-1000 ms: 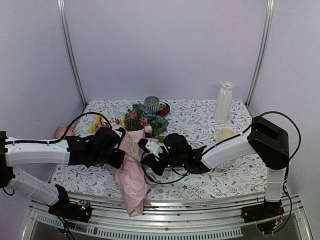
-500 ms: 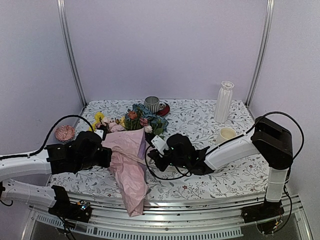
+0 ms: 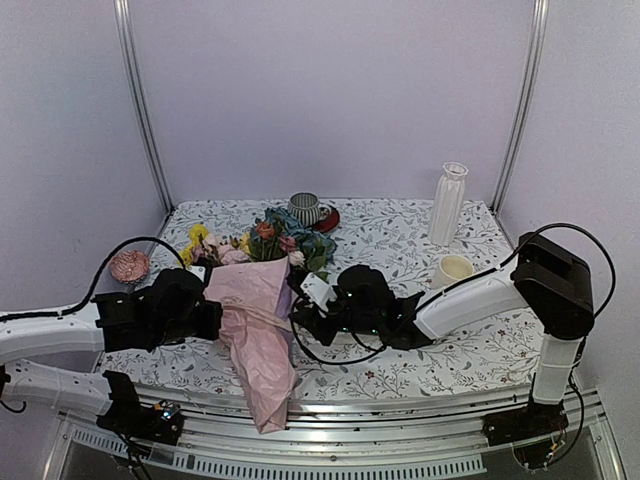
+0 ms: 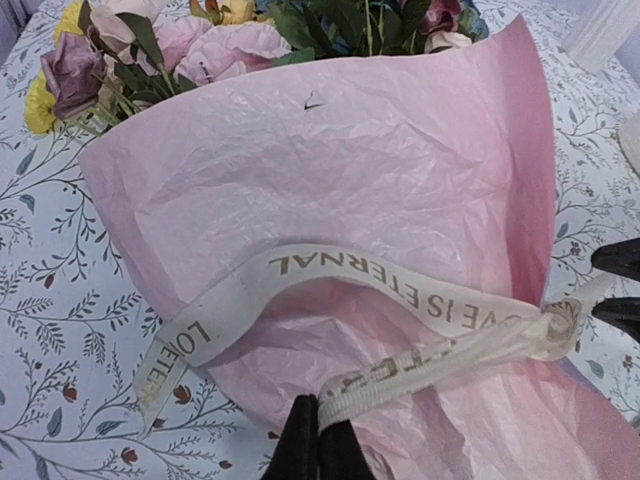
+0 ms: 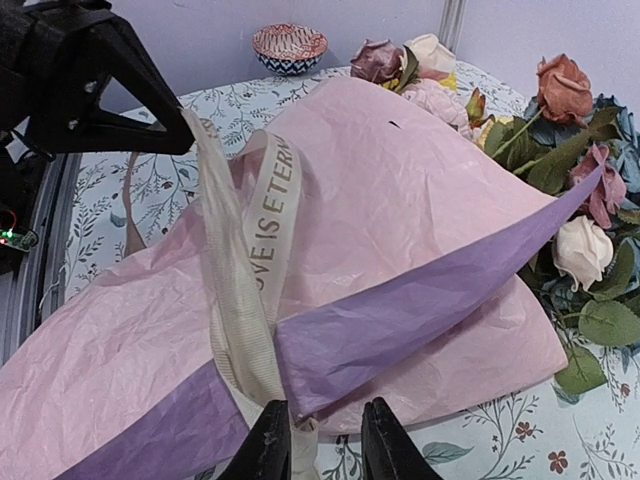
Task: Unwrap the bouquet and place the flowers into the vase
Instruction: Untie the half-tied ribbon from the tied bouquet.
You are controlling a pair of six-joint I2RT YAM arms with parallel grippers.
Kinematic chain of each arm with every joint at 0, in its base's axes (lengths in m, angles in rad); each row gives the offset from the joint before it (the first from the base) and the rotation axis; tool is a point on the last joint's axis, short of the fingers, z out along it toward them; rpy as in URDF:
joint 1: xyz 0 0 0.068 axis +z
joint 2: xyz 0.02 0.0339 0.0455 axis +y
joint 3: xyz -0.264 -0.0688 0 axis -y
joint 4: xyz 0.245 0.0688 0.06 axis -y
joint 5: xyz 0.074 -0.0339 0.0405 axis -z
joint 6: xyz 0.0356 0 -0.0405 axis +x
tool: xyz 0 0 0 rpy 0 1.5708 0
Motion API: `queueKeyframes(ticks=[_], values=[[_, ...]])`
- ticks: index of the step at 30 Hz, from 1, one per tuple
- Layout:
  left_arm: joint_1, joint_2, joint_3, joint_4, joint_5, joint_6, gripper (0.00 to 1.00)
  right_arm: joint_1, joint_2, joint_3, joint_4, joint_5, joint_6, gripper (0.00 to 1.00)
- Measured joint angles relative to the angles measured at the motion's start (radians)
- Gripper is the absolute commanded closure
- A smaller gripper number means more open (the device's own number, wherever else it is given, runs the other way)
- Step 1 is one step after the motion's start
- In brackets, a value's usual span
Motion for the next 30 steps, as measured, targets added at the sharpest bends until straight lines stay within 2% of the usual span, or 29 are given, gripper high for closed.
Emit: queueKeyframes(ticks=[14,21,30], values=[[0.002,0.028,0.0,0.043,0.011,0.016,1.0,0.005,-0.006,0.0,-0.014,-0.114,-0.088,0.75],[0.002,0.059,0.004,0.113,0.042,0.052,1.0,0.009,-0.006,0.011,-0.028,-0.182,-0.114,0.7],[0.007,0.12,0.029,0.18,0.076,0.091,1.0,0.027,0.014,0.149,-0.1,-0.246,-0.172,0.72]])
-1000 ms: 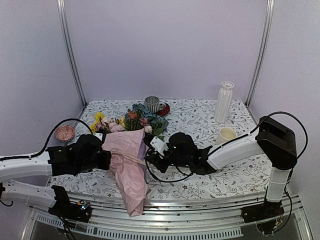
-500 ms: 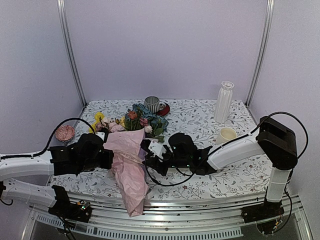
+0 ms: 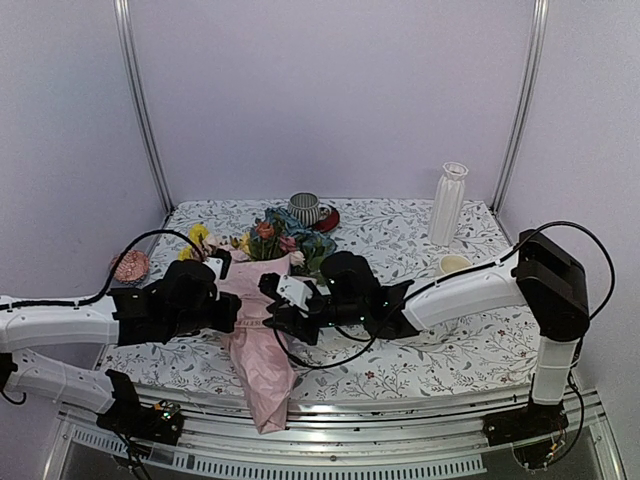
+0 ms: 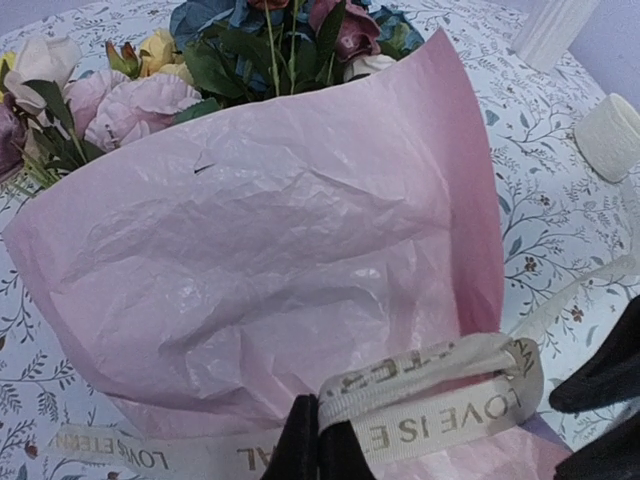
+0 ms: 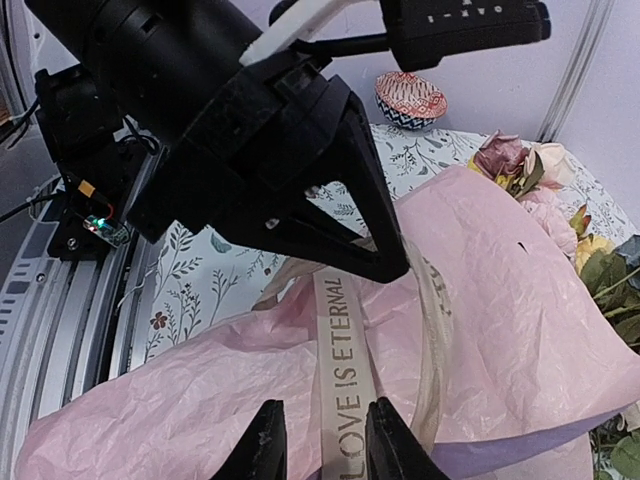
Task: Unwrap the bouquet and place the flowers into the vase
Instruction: Untie the half-tied ribbon from the tied bouquet.
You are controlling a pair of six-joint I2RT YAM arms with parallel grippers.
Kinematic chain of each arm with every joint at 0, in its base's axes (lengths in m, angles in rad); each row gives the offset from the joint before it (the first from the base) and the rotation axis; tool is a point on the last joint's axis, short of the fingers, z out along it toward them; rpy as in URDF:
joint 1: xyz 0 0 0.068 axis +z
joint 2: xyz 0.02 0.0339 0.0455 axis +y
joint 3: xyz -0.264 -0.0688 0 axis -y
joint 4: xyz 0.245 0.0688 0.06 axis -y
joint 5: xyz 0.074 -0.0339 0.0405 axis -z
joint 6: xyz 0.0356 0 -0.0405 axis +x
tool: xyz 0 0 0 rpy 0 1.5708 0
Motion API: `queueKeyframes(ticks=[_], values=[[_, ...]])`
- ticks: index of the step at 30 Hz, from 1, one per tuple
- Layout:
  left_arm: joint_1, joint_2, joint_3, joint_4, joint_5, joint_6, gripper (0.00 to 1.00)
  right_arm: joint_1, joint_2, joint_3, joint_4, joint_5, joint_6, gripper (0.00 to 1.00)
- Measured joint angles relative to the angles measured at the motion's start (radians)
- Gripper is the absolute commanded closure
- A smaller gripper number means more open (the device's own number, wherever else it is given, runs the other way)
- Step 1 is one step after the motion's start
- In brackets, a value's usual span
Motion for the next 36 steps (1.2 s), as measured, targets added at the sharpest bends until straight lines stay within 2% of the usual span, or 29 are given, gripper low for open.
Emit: queueKeyframes(ticks=[9,18,26,36], values=[[0.018,0.035,0.006,0.039,0.011,0.02,1.0,0.002,0.084,0.134,-0.144,0.025,-0.029,0.7],[0.03,0.049,0.005,0.059,0.029,0.026,1.0,0.007,0.118,0.278,-0.345,0.089,-0.047,0.6],[0.044,0.05,0.004,0.088,0.051,0.026,1.0,0.007,0.168,0.371,-0.515,0.151,-0.039,0.58],[0.077,0.034,-0.045,0.13,0.11,0.024,1.0,0.008,0.202,0.382,-0.568,0.166,-0.036,0.58]])
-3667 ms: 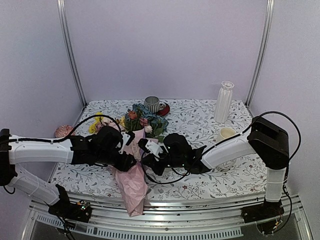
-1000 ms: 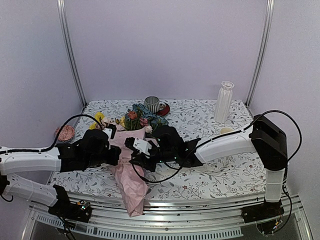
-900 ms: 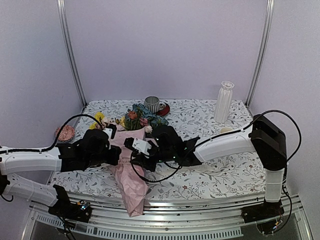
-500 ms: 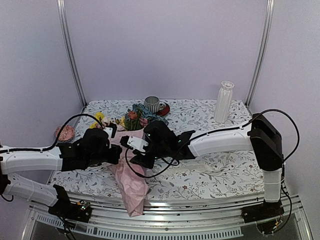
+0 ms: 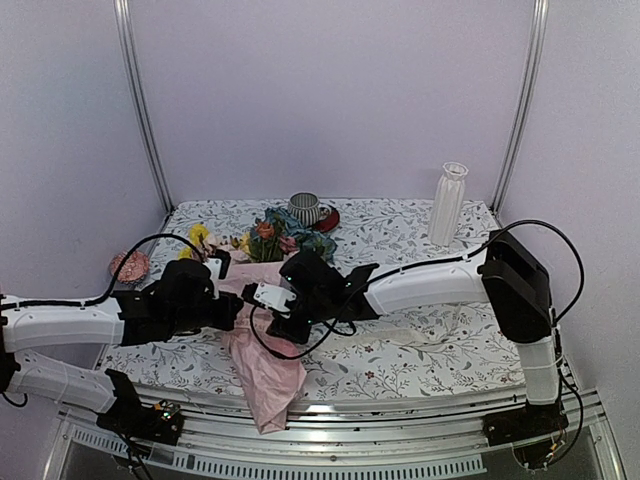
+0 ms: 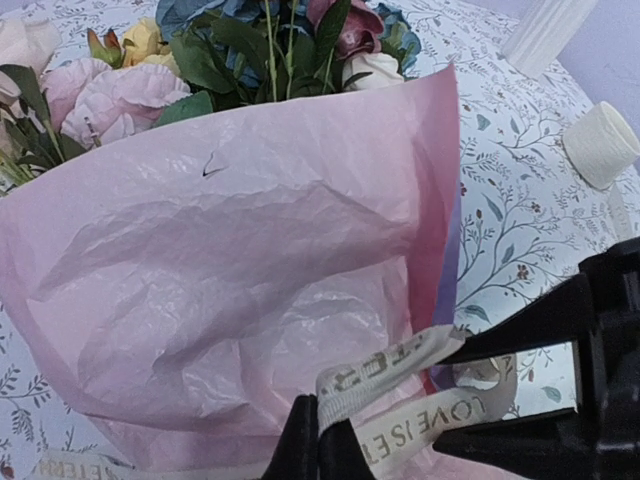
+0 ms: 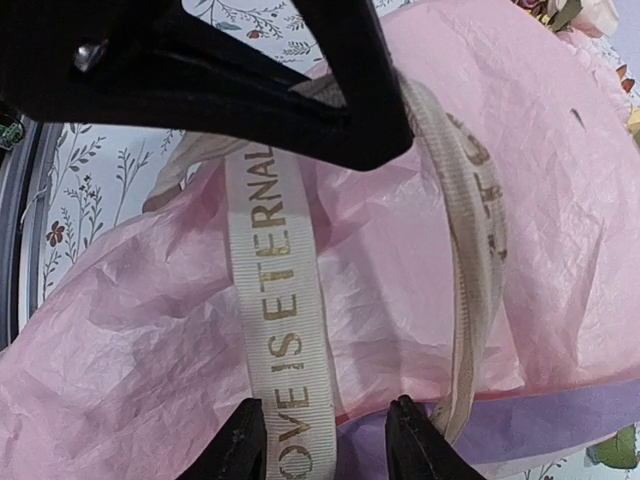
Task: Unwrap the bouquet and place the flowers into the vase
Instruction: Untie the half-tied ribbon from the tied bouquet.
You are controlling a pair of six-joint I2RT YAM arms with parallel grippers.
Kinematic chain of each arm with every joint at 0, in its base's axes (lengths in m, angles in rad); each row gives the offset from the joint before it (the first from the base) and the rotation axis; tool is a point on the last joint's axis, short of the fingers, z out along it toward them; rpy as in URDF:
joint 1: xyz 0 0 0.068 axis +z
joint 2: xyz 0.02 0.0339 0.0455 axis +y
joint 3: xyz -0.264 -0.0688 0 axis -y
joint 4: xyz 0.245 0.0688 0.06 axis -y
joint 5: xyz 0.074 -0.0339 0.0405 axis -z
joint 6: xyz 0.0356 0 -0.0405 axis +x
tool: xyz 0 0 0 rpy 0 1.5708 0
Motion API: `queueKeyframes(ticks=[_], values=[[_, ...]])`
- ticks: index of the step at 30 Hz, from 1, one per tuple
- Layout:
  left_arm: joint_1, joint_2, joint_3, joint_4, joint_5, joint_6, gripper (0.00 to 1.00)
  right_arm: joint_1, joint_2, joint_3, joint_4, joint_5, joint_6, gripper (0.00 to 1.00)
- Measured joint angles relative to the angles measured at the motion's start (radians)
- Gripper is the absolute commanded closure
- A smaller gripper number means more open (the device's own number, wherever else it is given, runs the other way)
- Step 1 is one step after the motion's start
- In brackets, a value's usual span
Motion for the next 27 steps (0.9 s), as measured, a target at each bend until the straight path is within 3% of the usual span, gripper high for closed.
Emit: queueKeyframes(ticks=[10,20,27], values=[[0.009,-0.006,-0.029,0.005,0.018,-0.009,1.0,0.011,0.035,0.002,0.008,-0.01,0.0,0.62],[0.02,-0.024,-0.054,0.009,0.024,-0.018,1.0,0.012,0.043,-0.009,0.053,-0.019,0.0,0.95],[0.024,-0.046,-0.054,0.008,0.024,-0.024,1.0,0.013,-0.112,-0.2,0.19,0.016,0.04,0.97]])
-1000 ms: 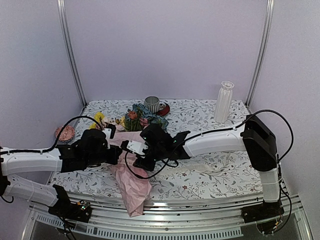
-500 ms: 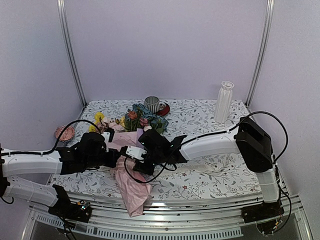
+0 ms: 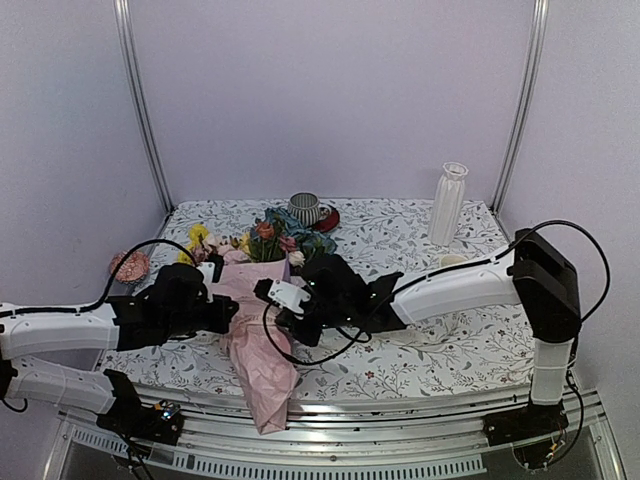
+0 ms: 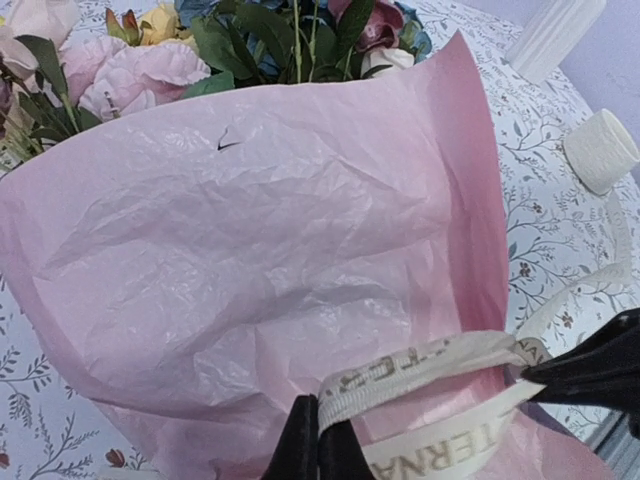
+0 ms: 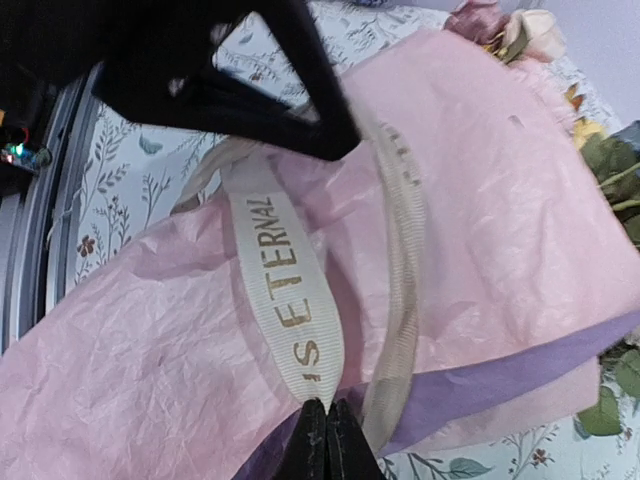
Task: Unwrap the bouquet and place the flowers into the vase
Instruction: Untie the half-tied ribbon from the tied bouquet, then pick up the untied ribbon from the center of the board.
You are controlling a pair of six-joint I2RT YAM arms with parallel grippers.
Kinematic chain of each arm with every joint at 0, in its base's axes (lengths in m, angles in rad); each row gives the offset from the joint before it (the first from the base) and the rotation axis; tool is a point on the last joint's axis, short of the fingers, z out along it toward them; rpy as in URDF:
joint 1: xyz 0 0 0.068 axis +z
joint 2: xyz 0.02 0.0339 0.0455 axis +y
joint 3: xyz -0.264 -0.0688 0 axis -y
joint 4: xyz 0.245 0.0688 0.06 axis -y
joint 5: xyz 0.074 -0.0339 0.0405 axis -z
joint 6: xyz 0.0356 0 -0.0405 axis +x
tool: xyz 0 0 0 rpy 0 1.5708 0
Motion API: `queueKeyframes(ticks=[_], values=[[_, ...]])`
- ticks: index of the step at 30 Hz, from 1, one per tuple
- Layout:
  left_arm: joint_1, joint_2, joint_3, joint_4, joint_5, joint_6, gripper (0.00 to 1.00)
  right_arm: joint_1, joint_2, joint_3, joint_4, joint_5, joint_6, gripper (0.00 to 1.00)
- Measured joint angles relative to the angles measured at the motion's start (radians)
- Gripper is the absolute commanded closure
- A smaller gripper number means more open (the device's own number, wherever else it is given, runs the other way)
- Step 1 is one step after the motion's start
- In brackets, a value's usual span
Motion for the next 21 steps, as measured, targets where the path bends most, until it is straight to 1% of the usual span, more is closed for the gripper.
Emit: queueKeyframes(ticks=[5,10,13,16,21], values=[[0.004,-0.022,0.0,-0.008,-0.002,-0.001,1.0,0.0,-0.169,-0.14,0.141,0.093,0.068,0.98],[0.006,-0.052,-0.007,-0.032,-0.011,-0.002,1.0,0.0,-0.295,-0.298,0.266,0.247,0.168,0.98],[0.008,-0.08,-0.019,-0.046,-0.017,-0.003,1.0,0.0,-0.337,-0.398,0.3,0.359,0.269,0.98],[0.009,-0.108,-0.032,-0.056,-0.021,-0.005,1.0,0.0,-0.369,-0.513,0.311,0.465,0.409,0.97],[0.01,-0.13,-0.042,-0.07,-0.024,-0.008,1.0,-0.009,-0.401,-0.657,0.254,0.589,0.682,0.97]])
